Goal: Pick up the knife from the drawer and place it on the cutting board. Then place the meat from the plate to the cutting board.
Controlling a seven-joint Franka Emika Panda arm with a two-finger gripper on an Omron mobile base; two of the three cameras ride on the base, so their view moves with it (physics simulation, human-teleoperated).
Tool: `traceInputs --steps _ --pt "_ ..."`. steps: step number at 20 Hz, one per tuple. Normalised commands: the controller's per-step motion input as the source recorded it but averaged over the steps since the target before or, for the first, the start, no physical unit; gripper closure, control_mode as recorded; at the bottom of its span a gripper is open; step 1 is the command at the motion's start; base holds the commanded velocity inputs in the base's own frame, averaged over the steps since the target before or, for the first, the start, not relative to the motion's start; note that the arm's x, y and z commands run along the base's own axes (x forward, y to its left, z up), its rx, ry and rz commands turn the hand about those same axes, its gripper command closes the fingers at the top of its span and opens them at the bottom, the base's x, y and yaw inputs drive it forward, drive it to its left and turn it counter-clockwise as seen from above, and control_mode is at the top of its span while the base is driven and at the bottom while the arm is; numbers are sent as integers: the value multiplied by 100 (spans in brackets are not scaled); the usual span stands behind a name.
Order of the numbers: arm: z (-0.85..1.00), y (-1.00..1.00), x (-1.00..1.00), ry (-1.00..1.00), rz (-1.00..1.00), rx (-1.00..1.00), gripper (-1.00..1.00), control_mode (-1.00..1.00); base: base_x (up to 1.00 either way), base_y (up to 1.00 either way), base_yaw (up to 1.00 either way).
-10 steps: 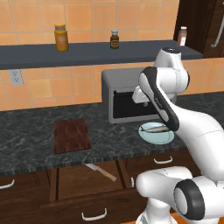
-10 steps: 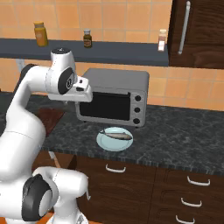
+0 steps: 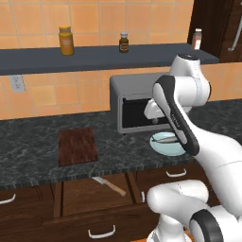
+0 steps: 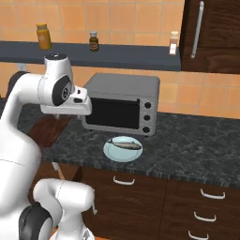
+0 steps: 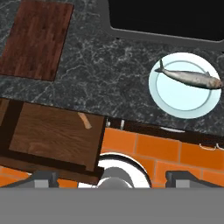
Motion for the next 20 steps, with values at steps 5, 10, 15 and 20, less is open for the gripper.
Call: traceInputs --steps 5,10,15,20 --pt "-13 10 -62 0 3 0 -100 -100 0 0 0" --pt "-7 0 -46 -4 0 0 -100 100 -21 -8 0" --pt "0 0 0 0 0 0 -100 100 -6 -58 11" --pt "0 0 0 0 0 0 -100 100 39 -22 12"
